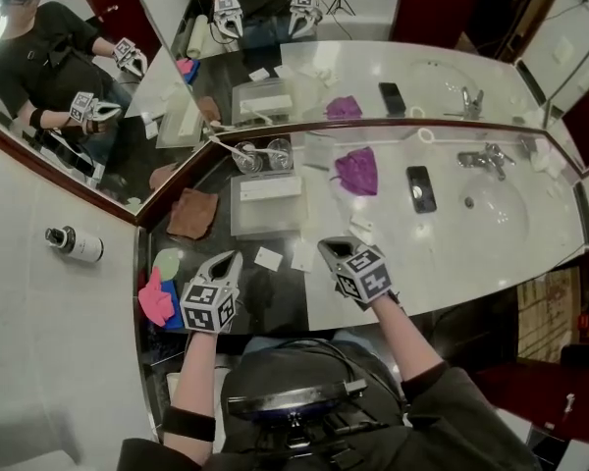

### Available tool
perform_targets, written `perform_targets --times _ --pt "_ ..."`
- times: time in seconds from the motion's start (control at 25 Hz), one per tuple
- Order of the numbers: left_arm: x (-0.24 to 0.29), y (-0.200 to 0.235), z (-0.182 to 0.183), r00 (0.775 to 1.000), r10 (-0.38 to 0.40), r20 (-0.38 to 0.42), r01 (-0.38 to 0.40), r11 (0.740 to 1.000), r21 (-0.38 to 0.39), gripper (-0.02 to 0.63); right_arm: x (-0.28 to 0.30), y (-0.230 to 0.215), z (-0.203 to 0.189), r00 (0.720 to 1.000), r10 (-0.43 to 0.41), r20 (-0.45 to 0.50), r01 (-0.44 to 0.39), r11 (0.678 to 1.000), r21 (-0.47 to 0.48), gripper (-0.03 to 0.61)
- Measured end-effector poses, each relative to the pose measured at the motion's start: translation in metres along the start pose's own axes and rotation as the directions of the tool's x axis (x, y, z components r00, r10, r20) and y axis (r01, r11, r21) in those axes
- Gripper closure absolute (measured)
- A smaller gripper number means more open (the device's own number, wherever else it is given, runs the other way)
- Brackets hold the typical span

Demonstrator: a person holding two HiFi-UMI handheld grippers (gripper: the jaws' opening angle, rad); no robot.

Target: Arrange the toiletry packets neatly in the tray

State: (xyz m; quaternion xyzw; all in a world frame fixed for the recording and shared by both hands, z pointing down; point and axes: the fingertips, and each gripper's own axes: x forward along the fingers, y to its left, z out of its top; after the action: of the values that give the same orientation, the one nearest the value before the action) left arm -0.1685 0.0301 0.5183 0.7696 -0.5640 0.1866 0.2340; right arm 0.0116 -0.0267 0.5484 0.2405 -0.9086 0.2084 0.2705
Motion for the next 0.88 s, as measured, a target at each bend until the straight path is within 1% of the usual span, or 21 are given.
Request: perform_targets --times 0.12,0.2,0.36,0.6,0.68,0.88 --pt "-0.012 0.006 0.005 1.000 -0.017 0.024 0.019 0.995 -0.102 0.614 0.003 0.006 0.005 1.000 0.005 0.006 -0.005 1.000 -0.001 0.568" --pt "-0.018 0.010 0.008 0.999 -0.019 0.041 0.024 0.992 -0.126 0.614 0.007 0.012 0.008 1.000 0.009 0.009 -0.009 1.000 -0.003 0.569" --pt "-0.027 0.018 0.010 0.999 -0.013 0.048 0.018 0.994 -0.105 0.614 0.014 0.024 0.011 1.000 0.011 0.016 -0.011 1.000 -0.005 0.568" --pt "-0.030 0.022 0.012 0.999 -0.021 0.038 0.022 1.000 -0.016 0.614 0.025 0.037 0.013 1.000 0.010 0.014 -0.010 1.000 -0.015 0.568" --pt "-0.032 0.023 0.014 0.999 -0.027 0.040 0.027 1.000 -0.014 0.614 0.027 0.039 0.013 1.000 0.010 0.009 -0.010 1.000 -0.018 0.568" --pt "-0.036 0.032 0.017 0.999 -0.018 0.049 0.020 0.999 -0.042 0.614 0.037 0.043 0.017 1.000 0.014 0.003 -0.014 0.999 -0.037 0.568"
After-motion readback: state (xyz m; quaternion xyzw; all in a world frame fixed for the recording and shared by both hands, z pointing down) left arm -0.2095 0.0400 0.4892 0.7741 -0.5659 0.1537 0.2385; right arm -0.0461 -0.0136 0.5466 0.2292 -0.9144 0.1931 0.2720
